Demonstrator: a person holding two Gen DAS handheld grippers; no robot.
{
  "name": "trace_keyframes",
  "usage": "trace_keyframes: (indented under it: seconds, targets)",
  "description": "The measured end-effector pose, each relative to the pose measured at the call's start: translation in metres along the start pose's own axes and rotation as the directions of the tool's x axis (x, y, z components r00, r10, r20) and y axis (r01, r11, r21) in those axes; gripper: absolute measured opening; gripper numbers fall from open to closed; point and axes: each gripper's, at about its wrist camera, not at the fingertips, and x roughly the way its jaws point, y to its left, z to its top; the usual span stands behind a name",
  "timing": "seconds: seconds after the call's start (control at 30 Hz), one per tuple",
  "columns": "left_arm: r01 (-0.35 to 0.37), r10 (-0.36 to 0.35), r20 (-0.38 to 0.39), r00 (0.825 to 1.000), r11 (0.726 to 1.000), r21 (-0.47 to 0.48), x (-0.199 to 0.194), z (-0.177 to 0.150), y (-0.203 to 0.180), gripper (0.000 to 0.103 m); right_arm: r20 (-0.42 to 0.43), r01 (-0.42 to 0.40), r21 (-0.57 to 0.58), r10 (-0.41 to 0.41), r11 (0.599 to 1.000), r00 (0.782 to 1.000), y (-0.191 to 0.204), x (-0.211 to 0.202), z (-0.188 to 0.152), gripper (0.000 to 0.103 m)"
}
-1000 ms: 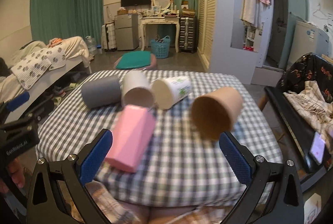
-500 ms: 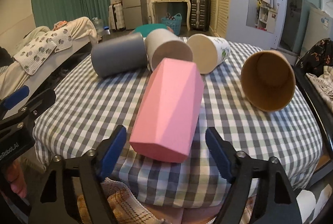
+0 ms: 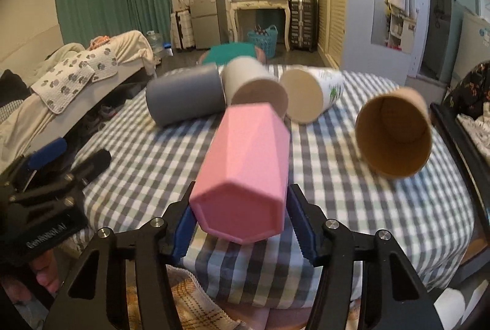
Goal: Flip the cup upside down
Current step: 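Move the right gripper to the pink cup and grasp its body, then rotate the pink cup upright with the right gripper and lower it onto the table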
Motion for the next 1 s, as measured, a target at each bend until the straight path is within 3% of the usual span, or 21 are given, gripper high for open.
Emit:
trace_keyframes:
  seconds: [0.23,0.67,1.0]
  targets:
    - [-0.001,0.001,-0.002,1.000,1.000,0.008,0.001,0.006,-0.005,0.094,0.060,0.006,-0.026,-0.005,1.000,0.998,-0.006,-0.014,0.022,0.055]
    - [-0.012,0.012,-0.020,1.000,1.000,-0.007,0.012,0.014,-0.001,0.094,0.071,-0.008,-0.058,0.013,0.998,0.997,-0.007,-0.009,0.035,0.054]
    - [-0.025,0.024,-0.045,0.999,1.000,-0.018,0.022,0.011,0.005,0.094,0.165,-0.015,-0.117,0.034,0.993,0.986,0.003,0.013,0.056,0.054]
